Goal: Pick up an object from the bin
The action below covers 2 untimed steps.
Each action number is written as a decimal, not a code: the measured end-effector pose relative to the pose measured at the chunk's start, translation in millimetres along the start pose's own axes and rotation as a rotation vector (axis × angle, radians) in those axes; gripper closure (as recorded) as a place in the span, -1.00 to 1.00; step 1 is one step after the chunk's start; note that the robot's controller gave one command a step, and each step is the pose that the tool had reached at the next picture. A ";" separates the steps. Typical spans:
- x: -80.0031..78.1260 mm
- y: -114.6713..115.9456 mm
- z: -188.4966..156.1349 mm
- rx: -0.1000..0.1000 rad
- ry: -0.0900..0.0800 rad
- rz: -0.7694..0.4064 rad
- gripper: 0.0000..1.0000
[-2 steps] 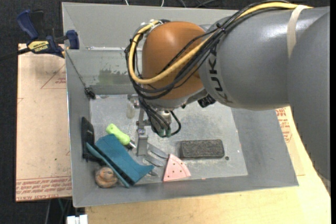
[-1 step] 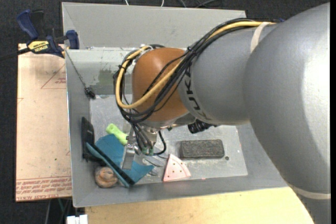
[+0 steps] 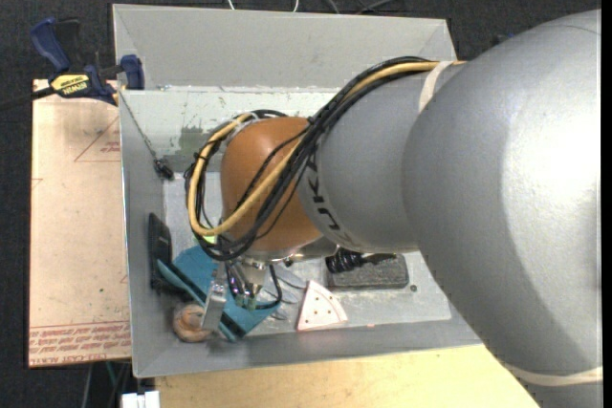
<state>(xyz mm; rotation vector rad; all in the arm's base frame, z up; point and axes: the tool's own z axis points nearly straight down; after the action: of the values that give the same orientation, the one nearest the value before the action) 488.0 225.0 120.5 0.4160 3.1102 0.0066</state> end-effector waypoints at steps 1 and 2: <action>-17.4 20.8 -2.9 0.002 0.000 0.361 -1.00; -17.0 22.4 37.2 -0.001 -0.002 0.291 -1.00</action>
Offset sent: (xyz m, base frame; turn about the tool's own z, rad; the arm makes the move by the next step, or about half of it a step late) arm 0.0210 0.0169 -0.0505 0.2482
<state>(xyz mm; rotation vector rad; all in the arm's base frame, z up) 510.4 242.3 83.5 0.8623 3.0152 0.0078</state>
